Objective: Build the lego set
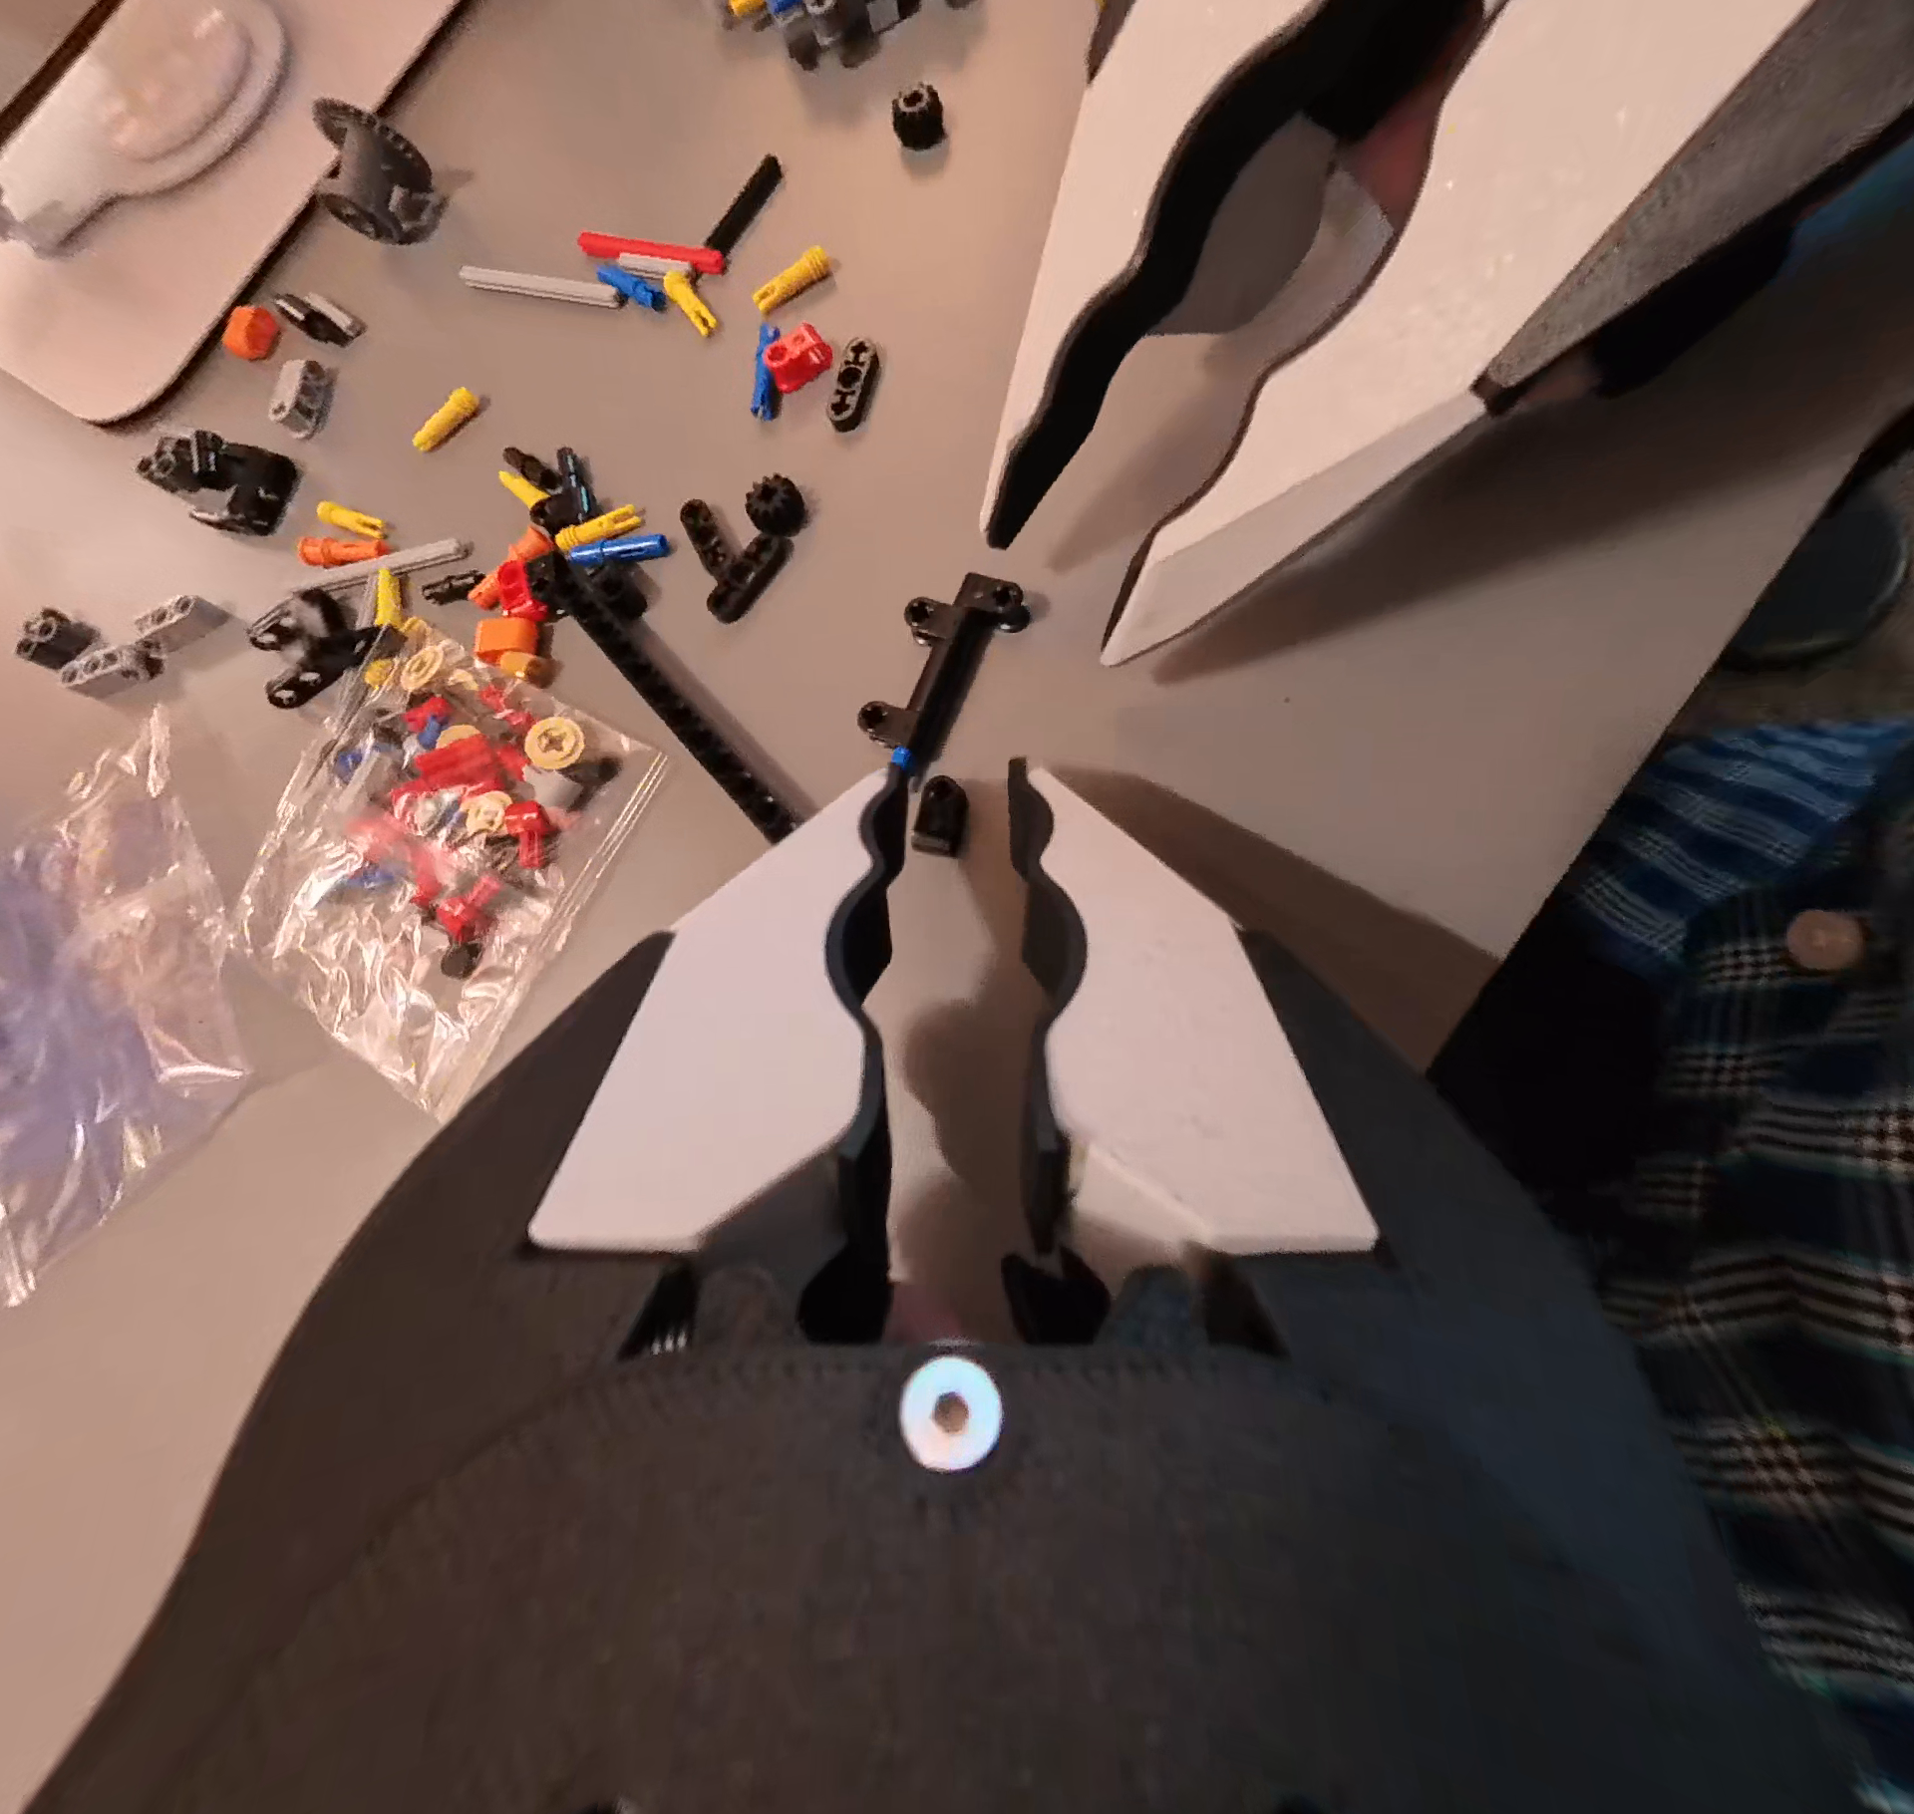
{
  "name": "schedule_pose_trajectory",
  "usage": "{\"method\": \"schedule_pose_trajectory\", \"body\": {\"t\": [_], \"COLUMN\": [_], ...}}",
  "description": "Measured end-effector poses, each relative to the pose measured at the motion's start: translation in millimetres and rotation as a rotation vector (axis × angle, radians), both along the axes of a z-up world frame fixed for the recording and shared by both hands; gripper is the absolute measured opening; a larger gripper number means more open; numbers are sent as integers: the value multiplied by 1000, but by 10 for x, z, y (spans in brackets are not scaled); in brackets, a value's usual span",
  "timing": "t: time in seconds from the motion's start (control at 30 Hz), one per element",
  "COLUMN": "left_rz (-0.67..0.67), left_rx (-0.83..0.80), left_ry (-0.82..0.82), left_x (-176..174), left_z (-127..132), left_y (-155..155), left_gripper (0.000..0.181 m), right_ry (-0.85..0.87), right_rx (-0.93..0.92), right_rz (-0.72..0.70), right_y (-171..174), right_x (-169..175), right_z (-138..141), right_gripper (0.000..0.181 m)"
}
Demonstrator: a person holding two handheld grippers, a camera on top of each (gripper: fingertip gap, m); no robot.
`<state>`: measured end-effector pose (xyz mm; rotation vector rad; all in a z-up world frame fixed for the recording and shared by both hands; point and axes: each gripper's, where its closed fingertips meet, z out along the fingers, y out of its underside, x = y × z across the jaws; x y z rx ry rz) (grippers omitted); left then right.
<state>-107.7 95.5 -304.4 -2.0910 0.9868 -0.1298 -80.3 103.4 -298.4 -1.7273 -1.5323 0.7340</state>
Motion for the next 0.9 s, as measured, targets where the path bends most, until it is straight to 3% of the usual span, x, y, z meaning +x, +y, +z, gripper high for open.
{"method": "schedule_pose_trajectory", "body": {"t": [0.2, 0.33, 0.53, 0.67, 0.9], "left_rz": [-144, -254, -89, -39, 0], "left_rx": [-10, 8, -3, -4, 56], "left_ry": [66, 112, 58, 71, 65], "left_x": [85, 95, -77, -152, -192], "left_z": [-37, -25, 29, -65, -3], "left_y": [-32, -107, -109, -107, -5], "left_gripper": [5, 6, 18, 17, 23], "right_ry": [3, 3, 4, 2, 8], "right_rx": [1, -1, -6, -5, -2], "right_rz": [2, 4, 6, 12, 7], "right_y": [-4, -8, -10, -19, -11], "right_x": [2, 2, 1, 0, 3], "right_z": [5, 6, 6, 3, 15], "right_gripper": [28, 28, 28, 28, 28]}}
